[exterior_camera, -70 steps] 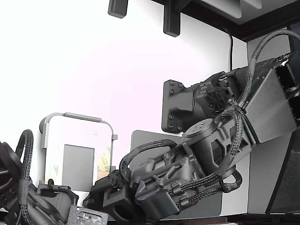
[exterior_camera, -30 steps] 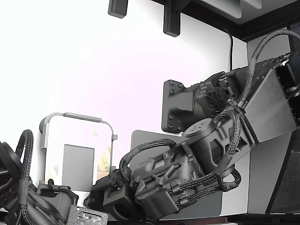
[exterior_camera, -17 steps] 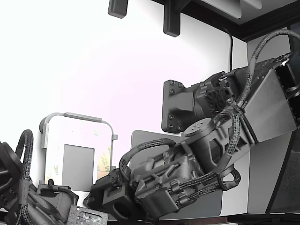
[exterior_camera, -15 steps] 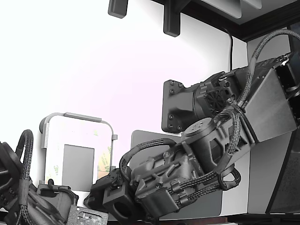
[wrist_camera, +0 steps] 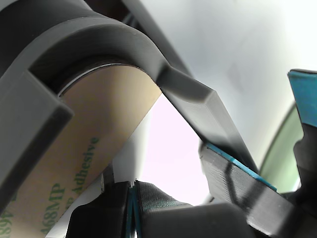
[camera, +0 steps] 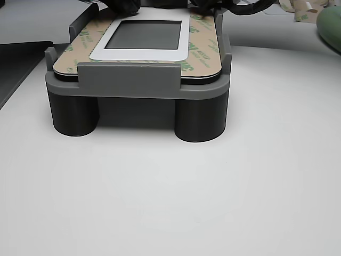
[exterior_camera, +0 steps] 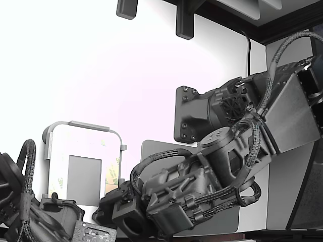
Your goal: Peel off protective film from adhesive tape.
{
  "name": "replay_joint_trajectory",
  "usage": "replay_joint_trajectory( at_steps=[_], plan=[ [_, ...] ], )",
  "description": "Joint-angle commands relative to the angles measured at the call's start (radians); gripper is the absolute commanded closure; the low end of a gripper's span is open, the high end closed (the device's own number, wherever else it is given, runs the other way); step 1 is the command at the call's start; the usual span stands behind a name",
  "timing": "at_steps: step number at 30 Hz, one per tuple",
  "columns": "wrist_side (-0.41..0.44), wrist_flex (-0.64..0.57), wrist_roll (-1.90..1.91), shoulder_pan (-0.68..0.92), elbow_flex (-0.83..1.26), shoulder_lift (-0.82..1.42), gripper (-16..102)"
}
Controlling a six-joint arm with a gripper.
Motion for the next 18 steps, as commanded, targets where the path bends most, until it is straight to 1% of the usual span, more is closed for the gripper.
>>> replay_joint_trajectory(
  at_steps=[1,18],
  plan=[
    [-0.002,0.0,-0.006,-0.006,-0.032,0.032,97],
    [-0.026,0.006,-0.025,-0.021,-0.048,0.032,97]
  ],
)
